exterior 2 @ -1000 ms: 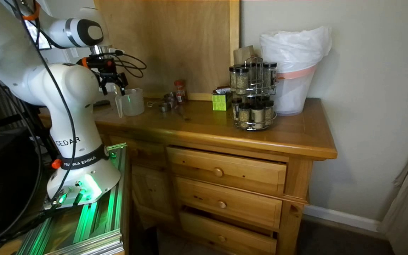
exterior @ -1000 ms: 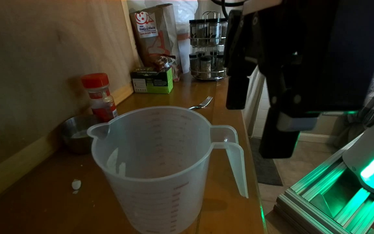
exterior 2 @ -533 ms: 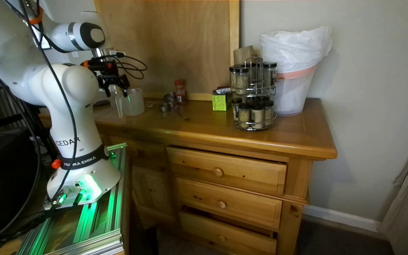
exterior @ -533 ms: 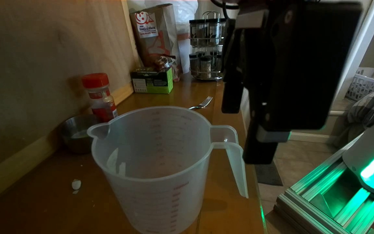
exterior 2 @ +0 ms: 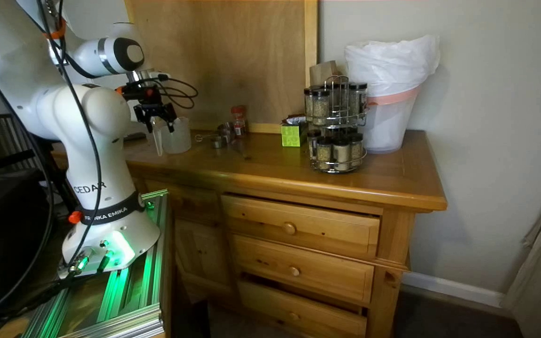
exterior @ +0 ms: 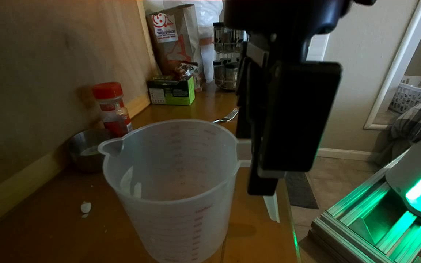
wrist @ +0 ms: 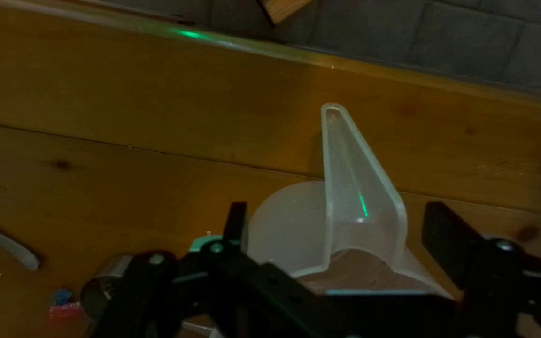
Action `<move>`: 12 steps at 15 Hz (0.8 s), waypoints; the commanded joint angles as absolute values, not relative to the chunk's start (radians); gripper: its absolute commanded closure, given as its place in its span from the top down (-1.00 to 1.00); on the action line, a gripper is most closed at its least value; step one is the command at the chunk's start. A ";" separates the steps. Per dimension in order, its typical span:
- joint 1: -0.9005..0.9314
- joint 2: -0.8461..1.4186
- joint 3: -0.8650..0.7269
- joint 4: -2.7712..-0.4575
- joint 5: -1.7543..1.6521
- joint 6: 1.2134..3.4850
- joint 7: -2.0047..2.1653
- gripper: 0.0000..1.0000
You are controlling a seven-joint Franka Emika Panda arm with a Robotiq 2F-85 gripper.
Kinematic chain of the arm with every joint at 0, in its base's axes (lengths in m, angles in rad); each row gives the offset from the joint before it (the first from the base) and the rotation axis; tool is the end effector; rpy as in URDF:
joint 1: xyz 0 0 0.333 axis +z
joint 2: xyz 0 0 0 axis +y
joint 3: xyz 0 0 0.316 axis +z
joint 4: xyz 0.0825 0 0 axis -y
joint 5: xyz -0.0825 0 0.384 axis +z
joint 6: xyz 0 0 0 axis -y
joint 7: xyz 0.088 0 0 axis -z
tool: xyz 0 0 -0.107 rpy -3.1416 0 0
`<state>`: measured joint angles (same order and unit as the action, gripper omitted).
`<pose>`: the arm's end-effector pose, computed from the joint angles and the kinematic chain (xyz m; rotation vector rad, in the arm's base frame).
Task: Move the clear jug to the right.
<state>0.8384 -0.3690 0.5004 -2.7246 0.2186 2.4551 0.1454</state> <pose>0.1014 0.3780 0.3304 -2.7293 -1.5003 -0.1142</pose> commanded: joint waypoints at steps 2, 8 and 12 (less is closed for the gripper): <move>0.798 -0.338 0.533 -2.715 0.125 2.487 0.247 0.61; 0.784 -0.333 0.552 -2.703 0.090 2.492 0.292 -0.19; 0.787 -0.336 0.556 -2.701 0.089 2.493 0.286 -0.76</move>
<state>0.7998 -0.3570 0.5421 -2.7175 0.1193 2.4723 0.2576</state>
